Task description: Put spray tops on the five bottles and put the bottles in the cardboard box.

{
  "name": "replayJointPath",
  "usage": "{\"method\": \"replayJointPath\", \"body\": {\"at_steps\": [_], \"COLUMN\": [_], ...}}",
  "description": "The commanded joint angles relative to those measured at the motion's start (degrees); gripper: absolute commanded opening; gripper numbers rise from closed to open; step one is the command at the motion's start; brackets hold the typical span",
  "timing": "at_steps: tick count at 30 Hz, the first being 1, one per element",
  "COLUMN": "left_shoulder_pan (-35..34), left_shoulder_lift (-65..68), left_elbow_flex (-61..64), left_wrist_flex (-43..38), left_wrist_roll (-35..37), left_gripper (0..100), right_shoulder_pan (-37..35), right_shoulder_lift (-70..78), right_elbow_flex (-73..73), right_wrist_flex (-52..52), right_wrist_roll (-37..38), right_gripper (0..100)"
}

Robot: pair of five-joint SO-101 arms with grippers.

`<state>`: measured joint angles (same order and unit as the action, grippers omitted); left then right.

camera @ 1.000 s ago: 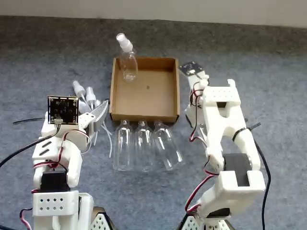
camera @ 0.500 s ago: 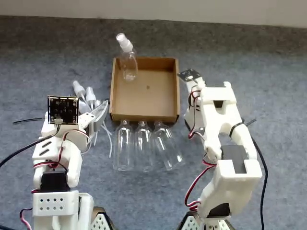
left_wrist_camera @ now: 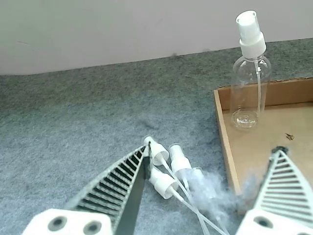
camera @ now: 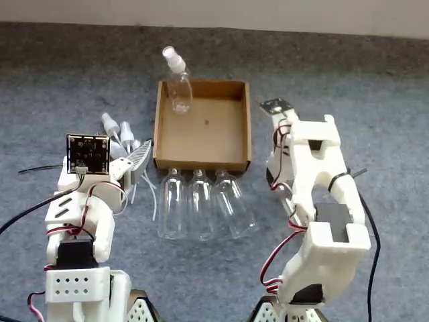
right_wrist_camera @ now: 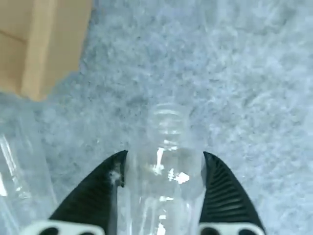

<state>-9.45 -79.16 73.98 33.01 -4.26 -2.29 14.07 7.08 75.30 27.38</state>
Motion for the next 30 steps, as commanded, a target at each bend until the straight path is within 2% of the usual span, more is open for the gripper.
{"method": "replayJointPath", "body": {"at_steps": [1, 6, 11, 14, 18, 24, 27, 30], "left_shoulder_pan": [-4.79, -12.44, -19.12, -20.35, -20.09, -18.33, -14.81, -12.53], "left_shoulder_lift": [0.40, 9.63, 28.35, 40.04, 53.23, 67.03, 72.13, 77.23], "left_elbow_flex": [-3.47, -11.47, -30.37, -42.95, -55.52, -65.45, -68.18, -71.25], "left_wrist_flex": [0.44, 7.21, 19.87, 30.15, 40.88, 42.20, 42.20, 41.49], "left_wrist_roll": [0.53, 0.35, 0.26, 0.18, -4.75, -5.10, -4.75, -1.14], "left_gripper": [34, 34, 34, 34, 33, 17, 19, 22], "right_shoulder_pan": [0.31, -1.36, -5.58, -7.52, -11.65, -14.29, -14.02, -13.85], "right_shoulder_lift": [-8.57, -23.34, -38.20, -48.22, -60.09, -72.04, -74.77, -76.88], "right_elbow_flex": [-6.90, -4.00, 9.19, 19.65, 33.80, 46.81, 48.13, 48.48], "right_wrist_flex": [3.65, 3.82, 0.92, -3.56, -6.37, -6.46, -6.02, -6.02], "right_wrist_roll": [-1.76, -4.04, -4.13, -6.42, -6.77, -9.85, -10.46, -12.04], "right_gripper": [6.5, 6.0, 5.9, 5.9, 5.9, 5.9, 5.9, 5.9]}}
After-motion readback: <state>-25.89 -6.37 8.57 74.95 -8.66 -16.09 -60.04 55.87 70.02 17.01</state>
